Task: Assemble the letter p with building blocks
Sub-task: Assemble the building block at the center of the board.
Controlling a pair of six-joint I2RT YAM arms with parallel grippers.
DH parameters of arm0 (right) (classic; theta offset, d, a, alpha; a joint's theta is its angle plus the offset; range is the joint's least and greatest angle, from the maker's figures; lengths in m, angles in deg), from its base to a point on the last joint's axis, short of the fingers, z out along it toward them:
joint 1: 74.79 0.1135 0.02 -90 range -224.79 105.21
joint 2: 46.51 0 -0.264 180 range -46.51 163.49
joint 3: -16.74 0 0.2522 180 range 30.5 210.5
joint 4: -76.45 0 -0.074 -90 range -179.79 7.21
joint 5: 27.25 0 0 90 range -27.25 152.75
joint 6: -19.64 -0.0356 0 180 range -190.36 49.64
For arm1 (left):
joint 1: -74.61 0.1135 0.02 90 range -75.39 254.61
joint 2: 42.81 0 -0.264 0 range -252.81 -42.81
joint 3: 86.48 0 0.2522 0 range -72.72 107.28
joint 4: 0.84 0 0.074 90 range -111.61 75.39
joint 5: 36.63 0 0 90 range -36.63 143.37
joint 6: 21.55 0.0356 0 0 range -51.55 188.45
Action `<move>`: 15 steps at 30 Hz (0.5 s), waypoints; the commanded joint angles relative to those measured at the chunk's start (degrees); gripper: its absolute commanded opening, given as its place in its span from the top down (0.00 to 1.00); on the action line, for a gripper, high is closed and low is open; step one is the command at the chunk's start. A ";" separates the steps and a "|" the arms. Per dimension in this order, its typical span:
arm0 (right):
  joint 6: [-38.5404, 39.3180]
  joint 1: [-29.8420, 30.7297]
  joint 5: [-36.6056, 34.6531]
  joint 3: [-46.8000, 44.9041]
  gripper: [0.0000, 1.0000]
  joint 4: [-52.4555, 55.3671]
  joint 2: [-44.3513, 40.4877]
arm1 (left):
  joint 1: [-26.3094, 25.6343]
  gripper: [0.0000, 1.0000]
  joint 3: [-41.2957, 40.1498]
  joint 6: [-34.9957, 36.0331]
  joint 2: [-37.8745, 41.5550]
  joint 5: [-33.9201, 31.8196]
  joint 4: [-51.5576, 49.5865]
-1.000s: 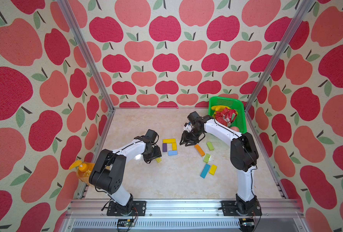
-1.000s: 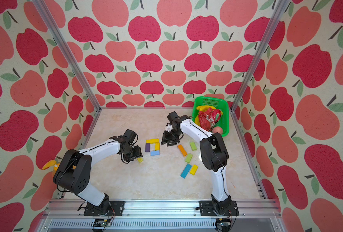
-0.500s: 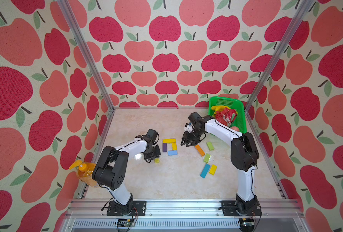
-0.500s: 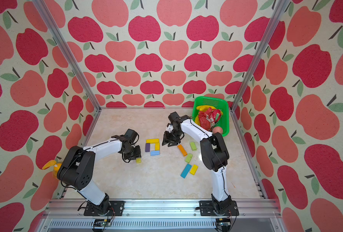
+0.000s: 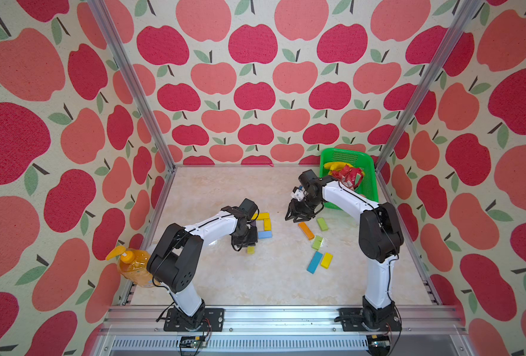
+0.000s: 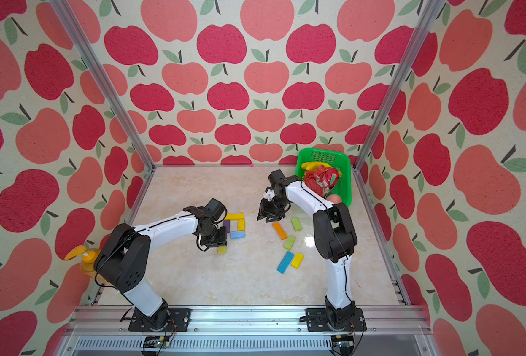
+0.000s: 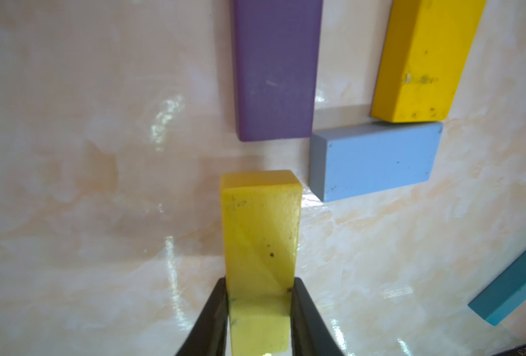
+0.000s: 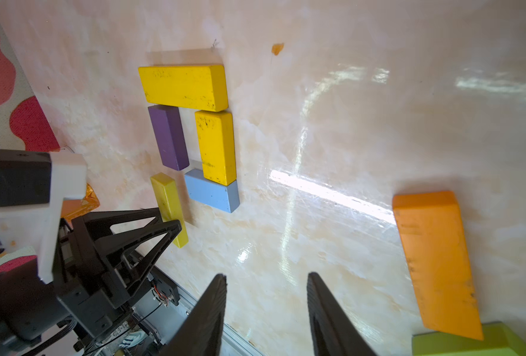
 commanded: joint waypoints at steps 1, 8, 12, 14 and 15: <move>1.47 -0.53 -0.47 -0.90 0.54 1.32 -2.46 | -0.36 0.76 2.11 0.90 -2.27 -0.05 -1.91; 1.66 -0.91 -0.15 -1.11 0.54 1.19 -2.07 | -0.72 0.76 2.75 1.30 -3.21 0.20 -1.67; 1.54 -0.91 0.05 -1.06 0.54 1.10 -1.63 | -0.67 0.76 3.38 1.47 -4.46 0.46 -1.58; 1.54 -0.99 0.02 -1.30 0.54 1.03 -1.77 | -0.68 0.75 3.39 1.56 -4.83 0.38 -1.49; 1.48 -1.03 0.03 -1.50 0.54 1.01 -1.81 | -0.68 0.75 3.39 1.58 -5.07 0.40 -1.40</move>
